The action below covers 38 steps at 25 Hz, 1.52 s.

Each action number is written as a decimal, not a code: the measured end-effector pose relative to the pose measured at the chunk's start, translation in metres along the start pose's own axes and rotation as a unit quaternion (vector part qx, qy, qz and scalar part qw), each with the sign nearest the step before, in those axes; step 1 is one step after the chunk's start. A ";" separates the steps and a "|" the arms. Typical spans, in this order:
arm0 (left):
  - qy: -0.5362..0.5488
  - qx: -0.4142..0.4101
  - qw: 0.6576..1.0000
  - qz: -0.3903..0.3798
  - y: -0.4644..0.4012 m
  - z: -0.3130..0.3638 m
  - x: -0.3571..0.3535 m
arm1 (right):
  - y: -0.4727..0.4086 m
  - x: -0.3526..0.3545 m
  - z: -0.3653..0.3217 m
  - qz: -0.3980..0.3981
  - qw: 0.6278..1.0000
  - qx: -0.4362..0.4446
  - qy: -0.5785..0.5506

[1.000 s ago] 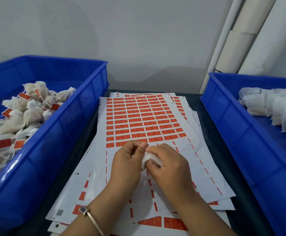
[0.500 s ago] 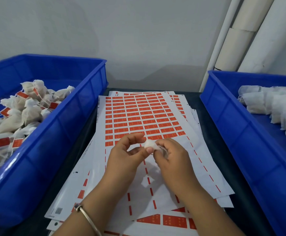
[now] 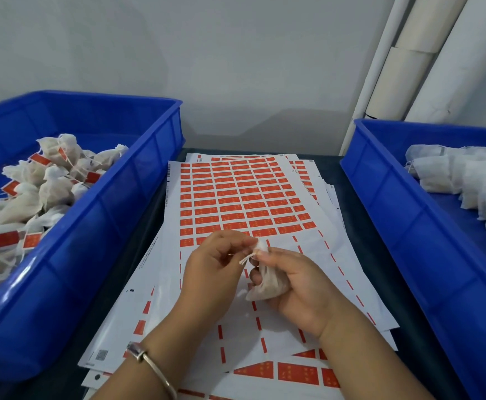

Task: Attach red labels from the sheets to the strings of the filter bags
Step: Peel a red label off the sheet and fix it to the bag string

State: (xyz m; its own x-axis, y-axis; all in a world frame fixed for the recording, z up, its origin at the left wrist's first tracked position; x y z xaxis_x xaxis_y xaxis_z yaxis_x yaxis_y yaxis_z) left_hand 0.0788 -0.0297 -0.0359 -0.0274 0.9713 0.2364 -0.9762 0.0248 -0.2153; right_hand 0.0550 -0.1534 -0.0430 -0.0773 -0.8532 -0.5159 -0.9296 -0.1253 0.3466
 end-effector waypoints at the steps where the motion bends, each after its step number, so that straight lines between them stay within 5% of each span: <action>1: -0.002 -0.008 1.000 -0.009 0.002 0.001 0.000 | 0.000 0.000 0.000 0.015 1.000 0.010 0.012; 5: -0.036 -0.063 0.996 -0.056 0.006 0.007 -0.003 | -0.001 0.004 -0.002 0.062 0.996 0.042 0.040; 16: -0.219 -0.157 0.963 0.002 -0.002 0.007 0.011 | -0.001 0.004 0.000 0.084 0.991 0.037 0.095; 26: -0.233 -0.088 0.962 0.113 -0.020 0.002 0.038 | 0.001 -0.003 0.003 0.024 0.988 0.010 0.153; 33: -0.182 -0.103 0.978 0.015 -0.012 0.015 0.031 | 0.015 -0.005 -0.004 -0.069 0.932 0.037 0.355; 38: -0.207 -0.132 0.968 -0.041 -0.007 0.031 0.018 | 0.010 -0.009 -0.017 -0.063 0.977 0.079 0.187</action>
State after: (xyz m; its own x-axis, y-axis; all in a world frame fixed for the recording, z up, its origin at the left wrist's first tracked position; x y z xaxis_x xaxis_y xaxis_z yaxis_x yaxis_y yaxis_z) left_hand 0.0789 -0.0198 -0.0011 -0.0896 0.7863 0.6114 -0.8914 0.2105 -0.4014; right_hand 0.0524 -0.1558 -0.0218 0.1505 -0.9650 -0.2147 -0.9697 -0.1864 0.1578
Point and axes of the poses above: each hand's wrist, its own y-axis away from the middle knuckle, its own x-axis out of the back of the hand, z = x × y, the point moved 3 cm from there along -y, towards the middle knuckle, and after that the axes turned 3 degrees about z, right-handed, at the moved point
